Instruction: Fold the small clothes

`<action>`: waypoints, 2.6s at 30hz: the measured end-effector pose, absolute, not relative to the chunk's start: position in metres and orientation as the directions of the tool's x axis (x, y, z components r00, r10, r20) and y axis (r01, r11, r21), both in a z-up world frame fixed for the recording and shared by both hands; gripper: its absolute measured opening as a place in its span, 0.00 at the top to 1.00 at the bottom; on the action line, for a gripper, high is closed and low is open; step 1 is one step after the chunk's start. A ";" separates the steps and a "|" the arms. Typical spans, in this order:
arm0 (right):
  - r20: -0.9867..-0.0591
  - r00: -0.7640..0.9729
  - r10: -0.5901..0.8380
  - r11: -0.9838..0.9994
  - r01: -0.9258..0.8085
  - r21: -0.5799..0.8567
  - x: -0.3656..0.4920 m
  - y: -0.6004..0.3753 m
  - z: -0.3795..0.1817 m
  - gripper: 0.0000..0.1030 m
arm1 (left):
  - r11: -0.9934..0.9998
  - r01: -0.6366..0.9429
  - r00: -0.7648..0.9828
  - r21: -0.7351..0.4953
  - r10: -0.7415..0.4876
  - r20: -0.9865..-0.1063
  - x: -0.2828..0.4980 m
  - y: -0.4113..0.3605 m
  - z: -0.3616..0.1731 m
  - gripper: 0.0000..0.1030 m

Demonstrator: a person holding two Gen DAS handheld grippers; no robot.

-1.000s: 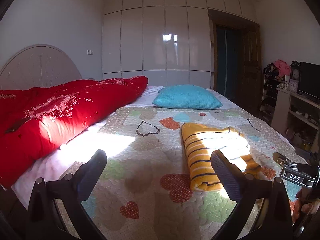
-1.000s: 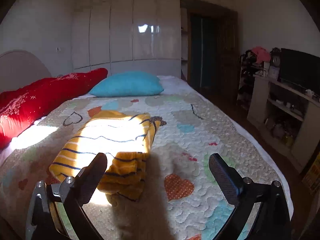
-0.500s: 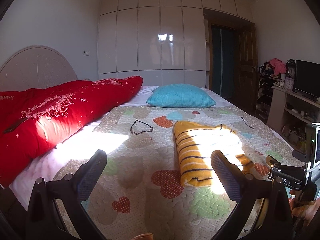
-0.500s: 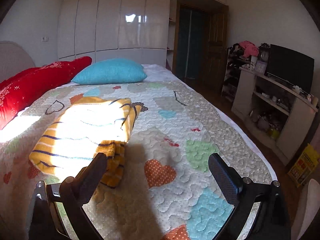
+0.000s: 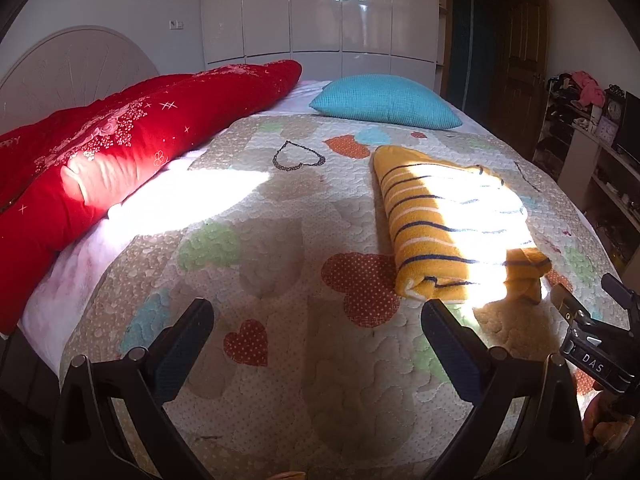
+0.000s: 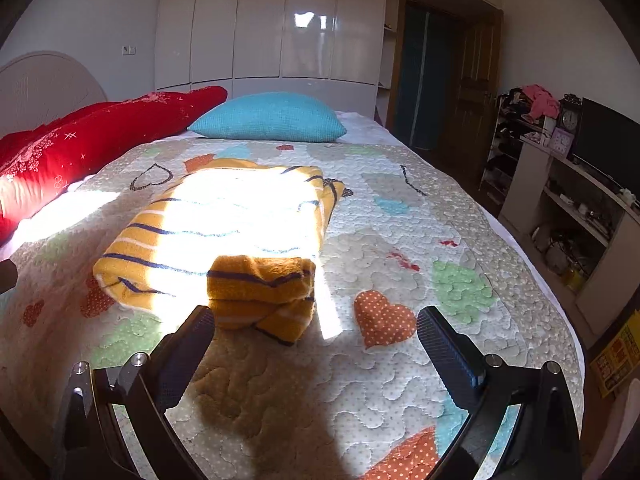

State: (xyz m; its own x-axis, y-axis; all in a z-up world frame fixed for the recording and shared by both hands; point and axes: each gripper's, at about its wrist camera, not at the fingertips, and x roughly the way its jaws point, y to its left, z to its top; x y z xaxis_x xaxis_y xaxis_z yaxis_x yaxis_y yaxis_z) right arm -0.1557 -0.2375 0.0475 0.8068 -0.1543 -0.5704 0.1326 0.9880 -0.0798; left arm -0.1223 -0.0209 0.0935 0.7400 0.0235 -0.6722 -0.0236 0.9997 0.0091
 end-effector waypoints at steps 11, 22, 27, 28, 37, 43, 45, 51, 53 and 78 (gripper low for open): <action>-0.586 0.805 -0.094 0.995 0.052 -0.088 -0.152 -0.212 0.042 0.00 | 0.999 -0.047 0.665 -0.005 0.028 -0.747 -0.114 -0.008 0.073 0.00; -0.612 0.786 -0.088 0.996 0.074 -0.048 -0.150 -0.224 0.035 0.00 | 0.999 -0.033 0.636 -0.013 0.011 -0.772 -0.110 -0.012 0.065 0.00; -0.619 0.781 -0.088 0.996 0.076 -0.045 -0.149 -0.225 0.033 0.00 | 0.999 -0.028 0.626 -0.015 0.006 -0.779 -0.109 -0.013 0.062 0.00; -0.619 0.781 -0.086 0.996 0.075 -0.044 -0.149 -0.225 0.033 0.00 | 0.999 -0.028 0.625 -0.016 0.005 -0.781 -0.108 -0.013 0.061 0.00; -0.619 0.781 -0.085 0.996 0.071 -0.048 -0.150 -0.221 0.033 0.00 | 0.999 -0.033 0.613 -0.031 -0.004 -0.790 -0.108 -0.010 0.057 0.00; -0.620 0.780 -0.083 0.997 0.067 -0.048 -0.149 -0.220 0.032 0.00 | 0.999 -0.035 0.600 -0.039 -0.010 -0.800 -0.106 -0.008 0.053 0.00; -0.620 0.780 -0.080 0.997 0.064 -0.049 -0.149 -0.219 0.031 0.00 | 0.999 -0.035 0.598 -0.040 -0.011 -0.801 -0.106 -0.008 0.053 0.00; -0.622 0.779 -0.078 0.997 0.060 -0.050 -0.150 -0.217 0.030 0.00 | 0.999 -0.032 0.592 -0.043 -0.016 -0.806 -0.106 -0.008 0.051 0.00; -0.622 0.779 -0.078 0.997 0.060 -0.049 -0.149 -0.218 0.030 0.00 | 0.999 -0.030 0.590 -0.046 -0.019 -0.807 -0.106 -0.008 0.050 0.00; -0.631 0.774 -0.059 0.998 0.024 -0.065 -0.145 -0.208 0.024 0.00 | 0.997 -0.036 0.566 -0.062 -0.031 -0.824 -0.102 -0.001 0.042 0.00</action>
State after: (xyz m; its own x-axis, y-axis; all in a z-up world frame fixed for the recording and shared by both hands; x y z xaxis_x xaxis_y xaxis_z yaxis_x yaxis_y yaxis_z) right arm -0.1449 -0.2077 0.0242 0.7737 -0.0593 -0.6308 0.0238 0.9976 -0.0646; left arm -0.1018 -0.0013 0.0415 0.5657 -0.0310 -0.8240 -0.0355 0.9974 -0.0619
